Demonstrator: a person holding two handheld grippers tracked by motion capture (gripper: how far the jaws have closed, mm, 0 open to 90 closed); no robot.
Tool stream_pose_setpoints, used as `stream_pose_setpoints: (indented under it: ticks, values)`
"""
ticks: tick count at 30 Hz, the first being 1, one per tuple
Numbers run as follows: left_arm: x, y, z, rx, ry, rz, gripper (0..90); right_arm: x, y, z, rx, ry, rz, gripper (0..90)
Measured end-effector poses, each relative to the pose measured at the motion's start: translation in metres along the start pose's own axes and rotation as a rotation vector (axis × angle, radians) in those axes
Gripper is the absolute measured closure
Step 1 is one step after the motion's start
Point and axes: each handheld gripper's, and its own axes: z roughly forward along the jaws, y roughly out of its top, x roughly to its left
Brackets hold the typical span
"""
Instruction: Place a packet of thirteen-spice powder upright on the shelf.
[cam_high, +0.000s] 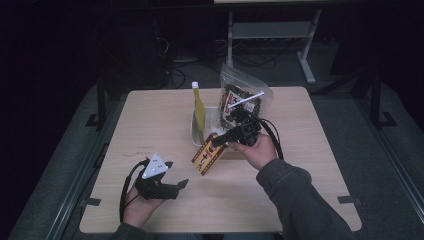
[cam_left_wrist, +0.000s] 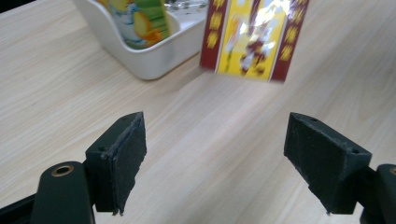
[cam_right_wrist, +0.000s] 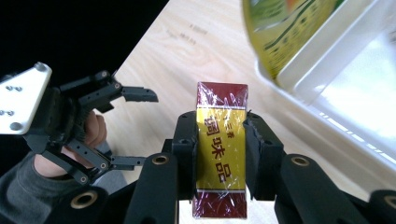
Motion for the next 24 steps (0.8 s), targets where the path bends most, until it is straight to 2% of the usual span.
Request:
stream_pose_setpoints:
  ticks: [5, 13, 24]
  values:
    - [0.008, -0.005, -0.003, 0.001, 0.012, -0.019, 20.4, 0.0, 0.006, -0.008, -0.002, -0.05, 0.002, 68.4]
    - [0.015, -0.009, -0.006, -0.004, 0.027, -0.042, 20.4, -0.005, 0.018, -0.022, -0.044, -0.127, 0.028, 68.4]
    - [0.023, -0.014, -0.01, -0.006, 0.046, -0.06, 20.4, -0.009, 0.038, -0.023, -0.077, -0.238, 0.068, 68.4]
